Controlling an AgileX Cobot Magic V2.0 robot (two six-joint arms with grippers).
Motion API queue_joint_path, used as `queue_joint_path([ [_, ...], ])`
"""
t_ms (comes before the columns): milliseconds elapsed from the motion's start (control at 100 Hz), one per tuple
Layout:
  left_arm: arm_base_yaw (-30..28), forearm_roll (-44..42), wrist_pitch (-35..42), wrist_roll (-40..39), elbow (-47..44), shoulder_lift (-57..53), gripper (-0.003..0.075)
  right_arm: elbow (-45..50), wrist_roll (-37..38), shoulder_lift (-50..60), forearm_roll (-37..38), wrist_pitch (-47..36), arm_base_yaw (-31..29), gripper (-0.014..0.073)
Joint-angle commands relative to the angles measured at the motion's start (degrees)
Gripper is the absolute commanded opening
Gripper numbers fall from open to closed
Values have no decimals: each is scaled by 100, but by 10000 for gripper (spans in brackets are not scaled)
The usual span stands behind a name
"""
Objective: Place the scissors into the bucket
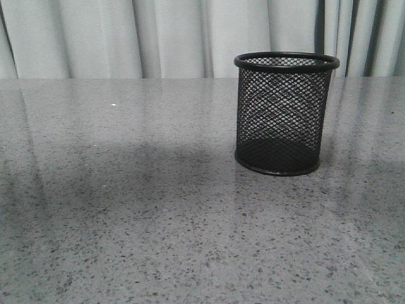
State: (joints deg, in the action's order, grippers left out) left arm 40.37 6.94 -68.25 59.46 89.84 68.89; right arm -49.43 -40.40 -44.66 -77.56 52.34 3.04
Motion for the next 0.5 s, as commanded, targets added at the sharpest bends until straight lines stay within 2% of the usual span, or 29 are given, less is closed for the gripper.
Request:
queue_joint_path([
  [0, 358, 65, 647, -282, 199, -17, -21, -209, -198, -197, -659, 122, 2, 498],
  [200, 940, 65, 887, -466, 285, 277, -21, -228, -407, -479, -1084, 430, 2, 498],
  [490, 1340, 51, 1176, -587, 648, 690, -21, -228, -695, -759, -1488, 732, 2, 498],
])
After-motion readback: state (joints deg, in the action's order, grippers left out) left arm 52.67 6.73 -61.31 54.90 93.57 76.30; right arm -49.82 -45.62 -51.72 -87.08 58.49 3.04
